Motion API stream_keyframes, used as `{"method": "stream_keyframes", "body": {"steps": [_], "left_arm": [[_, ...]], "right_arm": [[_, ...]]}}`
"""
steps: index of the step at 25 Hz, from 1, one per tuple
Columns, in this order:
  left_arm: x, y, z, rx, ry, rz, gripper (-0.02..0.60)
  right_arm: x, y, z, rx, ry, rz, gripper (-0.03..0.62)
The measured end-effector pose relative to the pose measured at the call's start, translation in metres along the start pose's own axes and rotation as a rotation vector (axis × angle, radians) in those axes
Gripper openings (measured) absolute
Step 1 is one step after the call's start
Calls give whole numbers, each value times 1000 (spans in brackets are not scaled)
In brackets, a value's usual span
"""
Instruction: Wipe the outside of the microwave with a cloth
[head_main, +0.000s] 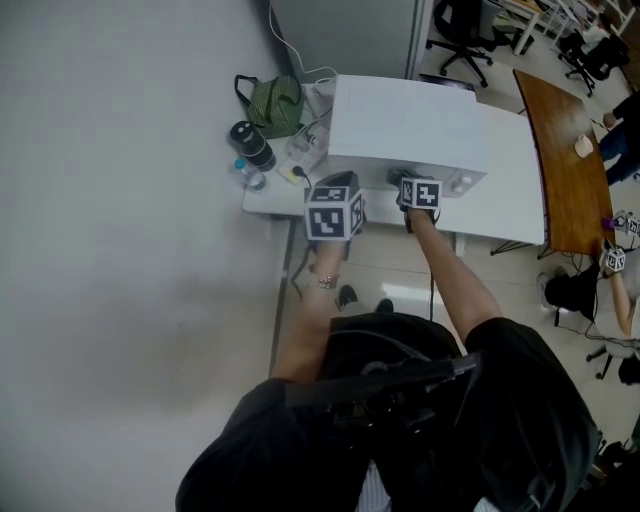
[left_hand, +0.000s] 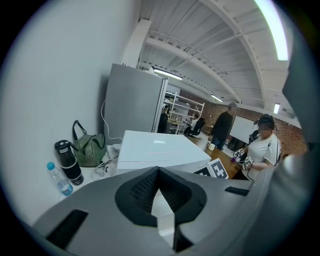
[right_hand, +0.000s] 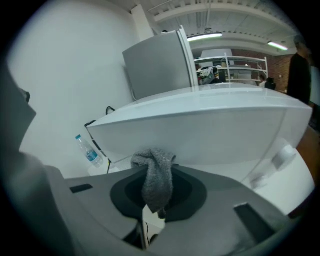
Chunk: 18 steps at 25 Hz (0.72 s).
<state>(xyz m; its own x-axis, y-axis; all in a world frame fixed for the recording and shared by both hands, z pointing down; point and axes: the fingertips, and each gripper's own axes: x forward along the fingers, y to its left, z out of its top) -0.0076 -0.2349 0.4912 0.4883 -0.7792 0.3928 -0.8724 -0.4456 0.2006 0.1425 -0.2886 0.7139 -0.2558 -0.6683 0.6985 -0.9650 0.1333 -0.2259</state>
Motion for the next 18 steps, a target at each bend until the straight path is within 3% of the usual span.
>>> {"method": "stream_keyframes", "body": {"steps": [6, 12, 16, 18], "left_arm": [[15, -35, -2, 28, 16, -78, -6], [12, -25, -4, 15, 13, -64, -6], [3, -4, -7, -2, 9, -21, -6], [-2, 9, -8, -11, 5, 8, -6]], "right_arm": [[-31, -82, -10, 78, -10, -133, 37], [-50, -126, -16, 156, -40, -218, 37], [-49, -121, -23, 149, -73, -266, 36], [-33, -76, -26, 107, -98, -188, 35]]}}
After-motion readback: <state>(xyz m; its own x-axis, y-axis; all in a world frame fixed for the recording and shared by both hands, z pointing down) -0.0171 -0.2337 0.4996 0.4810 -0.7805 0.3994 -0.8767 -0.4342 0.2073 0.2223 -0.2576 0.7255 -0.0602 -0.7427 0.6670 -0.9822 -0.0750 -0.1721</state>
